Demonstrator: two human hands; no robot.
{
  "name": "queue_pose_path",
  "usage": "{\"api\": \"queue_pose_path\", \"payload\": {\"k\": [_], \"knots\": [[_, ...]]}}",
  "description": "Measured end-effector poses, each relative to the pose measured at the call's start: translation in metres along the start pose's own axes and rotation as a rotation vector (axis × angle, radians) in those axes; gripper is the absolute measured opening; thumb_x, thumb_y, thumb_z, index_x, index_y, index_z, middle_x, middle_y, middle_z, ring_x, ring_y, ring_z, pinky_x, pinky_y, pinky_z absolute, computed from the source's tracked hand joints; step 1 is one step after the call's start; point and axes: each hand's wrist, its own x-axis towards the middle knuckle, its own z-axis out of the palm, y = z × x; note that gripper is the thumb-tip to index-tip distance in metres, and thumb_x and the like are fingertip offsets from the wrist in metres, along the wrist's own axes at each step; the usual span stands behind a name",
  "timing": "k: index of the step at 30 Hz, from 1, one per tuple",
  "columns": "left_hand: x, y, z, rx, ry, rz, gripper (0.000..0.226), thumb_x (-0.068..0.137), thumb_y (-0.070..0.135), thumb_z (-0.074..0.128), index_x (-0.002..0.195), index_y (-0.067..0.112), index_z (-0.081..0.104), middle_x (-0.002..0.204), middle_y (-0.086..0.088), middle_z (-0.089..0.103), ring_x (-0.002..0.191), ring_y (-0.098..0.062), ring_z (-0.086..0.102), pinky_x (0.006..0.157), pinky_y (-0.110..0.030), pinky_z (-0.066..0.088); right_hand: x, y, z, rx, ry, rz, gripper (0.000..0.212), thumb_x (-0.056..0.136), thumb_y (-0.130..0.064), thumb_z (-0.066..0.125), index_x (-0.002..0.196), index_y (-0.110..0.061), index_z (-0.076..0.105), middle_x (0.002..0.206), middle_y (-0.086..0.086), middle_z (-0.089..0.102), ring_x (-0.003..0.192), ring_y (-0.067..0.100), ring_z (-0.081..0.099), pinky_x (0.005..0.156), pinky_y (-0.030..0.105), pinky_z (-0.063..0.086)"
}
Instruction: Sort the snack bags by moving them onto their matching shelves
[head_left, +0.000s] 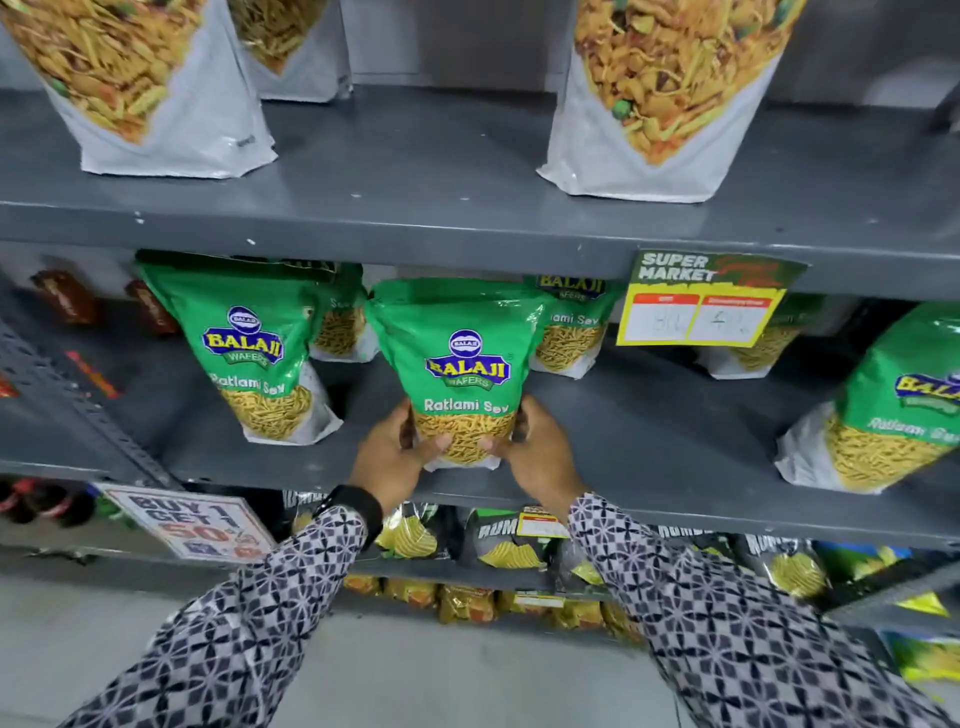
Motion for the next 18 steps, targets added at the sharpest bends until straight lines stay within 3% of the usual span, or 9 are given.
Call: {"api": "queue_pose_path", "payload": {"k": [4, 11, 18], "knots": [[0.01, 0.013, 0.042, 0.039, -0.074, 0.04, 0.061, 0.084, 0.048, 0.077, 0.139, 0.032, 0.058, 0.13, 0.008, 0.076, 0.121, -0.013, 0.071, 0.11, -0.046, 0.054, -0.005, 0.015, -0.04, 0.004, 0.079, 0.004, 0.054, 0.08, -0.006, 0.086, 0.118, -0.031, 0.058, 0.112, -0.004, 0.075, 0.109, 0.02, 0.073, 0.099, 0.045, 0.06], [0.024, 0.03, 0.101, -0.012, -0.175, 0.063, 0.06, 0.09, 0.029, 0.079, 0.145, 0.026, 0.055, 0.134, 0.003, 0.074, 0.125, -0.014, 0.069, 0.114, -0.046, 0.052, -0.006, 0.043, -0.095, -0.052, 0.183, 0.032, 0.054, 0.082, -0.011, 0.085, 0.121, -0.033, 0.055, 0.112, -0.003, 0.074, 0.109, 0.027, 0.07, 0.097, 0.051, 0.059], [0.024, 0.025, 0.11, 0.013, -0.153, 0.039, 0.067, 0.087, 0.041, 0.079, 0.148, 0.035, 0.052, 0.138, 0.004, 0.072, 0.129, -0.015, 0.067, 0.115, -0.046, 0.051, -0.007, 0.044, -0.103, -0.069, 0.164, 0.064, 0.053, 0.084, -0.012, 0.083, 0.129, -0.021, 0.058, 0.115, -0.002, 0.072, 0.113, 0.024, 0.068, 0.102, 0.046, 0.057]]}}
